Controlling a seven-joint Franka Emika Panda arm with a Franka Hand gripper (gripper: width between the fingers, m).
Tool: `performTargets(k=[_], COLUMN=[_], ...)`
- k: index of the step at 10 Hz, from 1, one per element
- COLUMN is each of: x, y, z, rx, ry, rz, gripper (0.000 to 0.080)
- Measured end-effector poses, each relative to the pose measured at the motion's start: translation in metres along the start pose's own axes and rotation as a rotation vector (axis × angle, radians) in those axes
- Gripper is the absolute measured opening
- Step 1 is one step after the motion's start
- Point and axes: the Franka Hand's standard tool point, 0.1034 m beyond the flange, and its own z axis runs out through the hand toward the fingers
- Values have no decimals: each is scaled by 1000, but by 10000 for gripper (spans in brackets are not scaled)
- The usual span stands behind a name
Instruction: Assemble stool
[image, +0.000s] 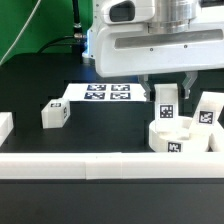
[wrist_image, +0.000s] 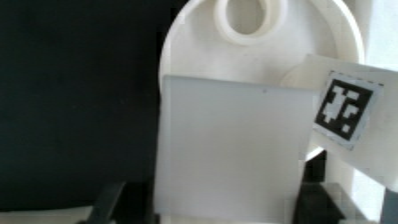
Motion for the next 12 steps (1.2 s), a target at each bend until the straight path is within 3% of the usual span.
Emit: performTargets(k=[5, 8, 12], x=[-1, -2, -2], y=[-5, -19, -23], z=[2, 4, 5], rx=[44, 67, 76], ry=[-14, -6, -18], rz=[624, 992, 1160], gripper=[334, 334, 334])
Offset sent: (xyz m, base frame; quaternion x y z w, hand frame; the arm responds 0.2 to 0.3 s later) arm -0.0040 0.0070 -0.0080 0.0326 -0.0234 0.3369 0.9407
